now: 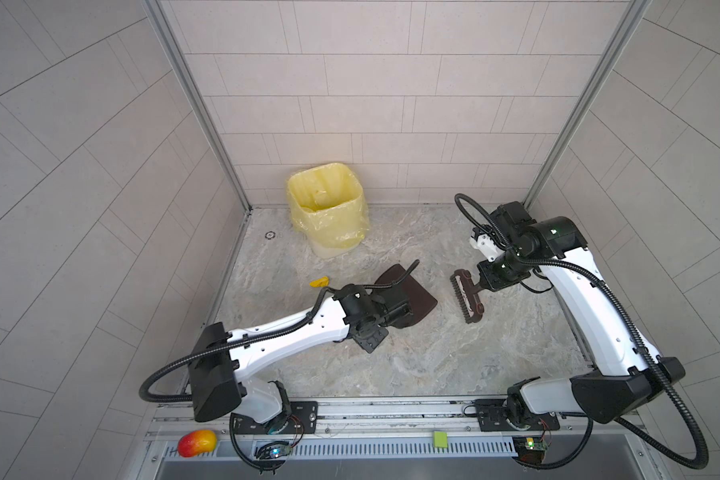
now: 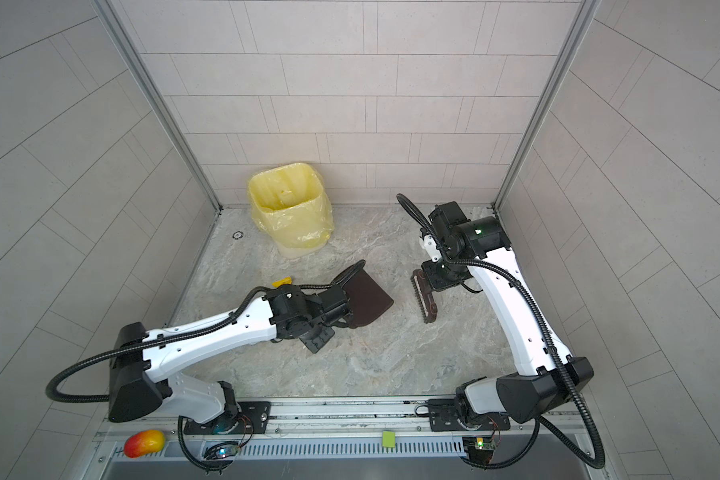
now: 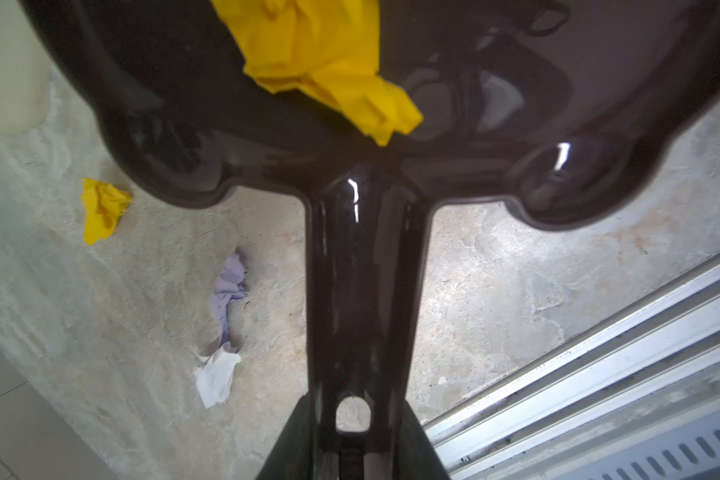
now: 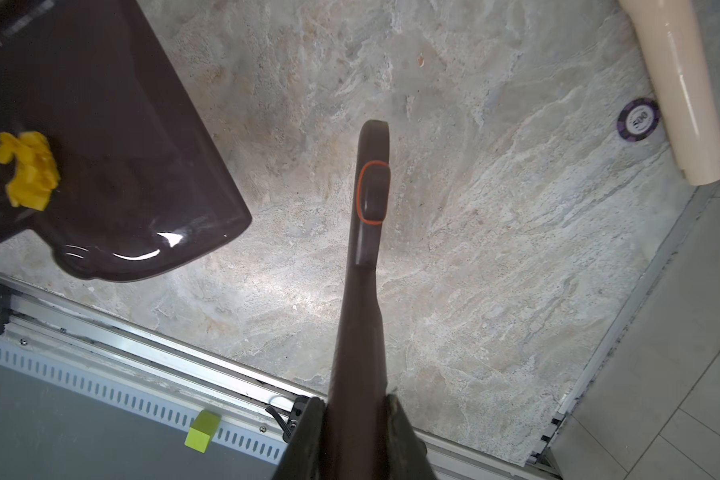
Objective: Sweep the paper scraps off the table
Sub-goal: 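Lift the dustpan with the left gripper while the right draws the brush back, then carry the dustpan to the yellow bin and tip it with the left gripper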
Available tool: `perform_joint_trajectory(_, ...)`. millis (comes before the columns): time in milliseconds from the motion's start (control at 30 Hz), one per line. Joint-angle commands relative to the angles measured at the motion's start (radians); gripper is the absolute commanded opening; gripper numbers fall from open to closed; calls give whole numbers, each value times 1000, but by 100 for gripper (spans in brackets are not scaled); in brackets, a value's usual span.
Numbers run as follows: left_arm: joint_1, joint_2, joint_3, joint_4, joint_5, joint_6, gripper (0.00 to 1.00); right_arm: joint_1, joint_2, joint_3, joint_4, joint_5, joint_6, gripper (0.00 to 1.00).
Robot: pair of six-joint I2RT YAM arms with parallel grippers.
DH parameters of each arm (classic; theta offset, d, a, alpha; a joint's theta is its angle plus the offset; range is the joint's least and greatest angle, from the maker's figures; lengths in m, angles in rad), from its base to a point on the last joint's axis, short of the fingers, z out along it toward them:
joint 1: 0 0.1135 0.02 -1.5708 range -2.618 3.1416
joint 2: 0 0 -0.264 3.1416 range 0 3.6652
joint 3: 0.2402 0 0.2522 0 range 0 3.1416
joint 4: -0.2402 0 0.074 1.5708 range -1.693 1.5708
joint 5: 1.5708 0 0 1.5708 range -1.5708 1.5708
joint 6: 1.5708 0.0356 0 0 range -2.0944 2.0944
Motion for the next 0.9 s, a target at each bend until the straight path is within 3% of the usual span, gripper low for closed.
perform_joint_trajectory(0, 30, -45, 67, -155, -48, -54, 0, -8, -17, -5, 47, -46, -7, 0)
perform_joint_trajectory(367, 203, -91, 266, -353, -44, -35, 0, -17, -23, -18, 68, -81, -6, 0)
perform_joint_trajectory(867, 518, -82, 469, -404, -86, 93, 0, -40, -44, -72, 95, -118, -19, 0)
